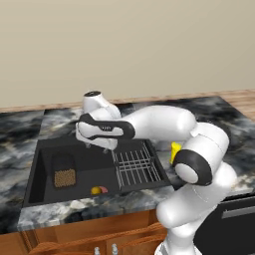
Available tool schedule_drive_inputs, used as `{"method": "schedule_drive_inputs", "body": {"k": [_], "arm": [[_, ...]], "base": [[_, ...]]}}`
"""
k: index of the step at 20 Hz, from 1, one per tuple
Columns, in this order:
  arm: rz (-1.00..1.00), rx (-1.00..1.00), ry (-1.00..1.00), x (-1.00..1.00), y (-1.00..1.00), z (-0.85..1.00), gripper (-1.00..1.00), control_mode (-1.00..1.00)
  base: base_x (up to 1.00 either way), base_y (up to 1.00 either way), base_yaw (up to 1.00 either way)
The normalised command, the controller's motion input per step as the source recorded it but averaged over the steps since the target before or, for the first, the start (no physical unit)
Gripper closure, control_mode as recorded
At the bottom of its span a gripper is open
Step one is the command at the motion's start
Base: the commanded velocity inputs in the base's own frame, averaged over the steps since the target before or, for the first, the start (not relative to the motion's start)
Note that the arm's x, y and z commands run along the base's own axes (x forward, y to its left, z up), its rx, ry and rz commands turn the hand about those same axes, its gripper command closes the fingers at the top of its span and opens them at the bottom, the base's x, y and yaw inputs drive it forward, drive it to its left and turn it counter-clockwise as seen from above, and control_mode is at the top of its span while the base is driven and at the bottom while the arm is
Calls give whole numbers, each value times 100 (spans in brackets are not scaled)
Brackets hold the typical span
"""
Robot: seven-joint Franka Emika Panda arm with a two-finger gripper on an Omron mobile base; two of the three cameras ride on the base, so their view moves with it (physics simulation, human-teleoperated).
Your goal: Pick the jar and cup and place them in the sink. Then turn on the water.
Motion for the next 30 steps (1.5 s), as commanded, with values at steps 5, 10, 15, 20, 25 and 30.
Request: {"method": "schedule_drive_inputs", "body": {"k": [5, 10, 15, 20, 25, 30], "arm": [[24, 0, 0, -24, -68, 31, -100, -100], [21, 0, 0, -32, -57, 37, -100, -100], [20, 0, 0, -39, -53, 23, -100, -100], [17, -3, 0, -33, -50, 5, -100, -100], [12, -1, 0, -8, -49, 6, -100, -100], [9, 0, 0, 0, -46, 17, -100, -100]], "base": [[0, 0, 0], [0, 0, 0], [0, 0, 0], [0, 0, 0], [0, 0, 0], [0, 0, 0]]}}
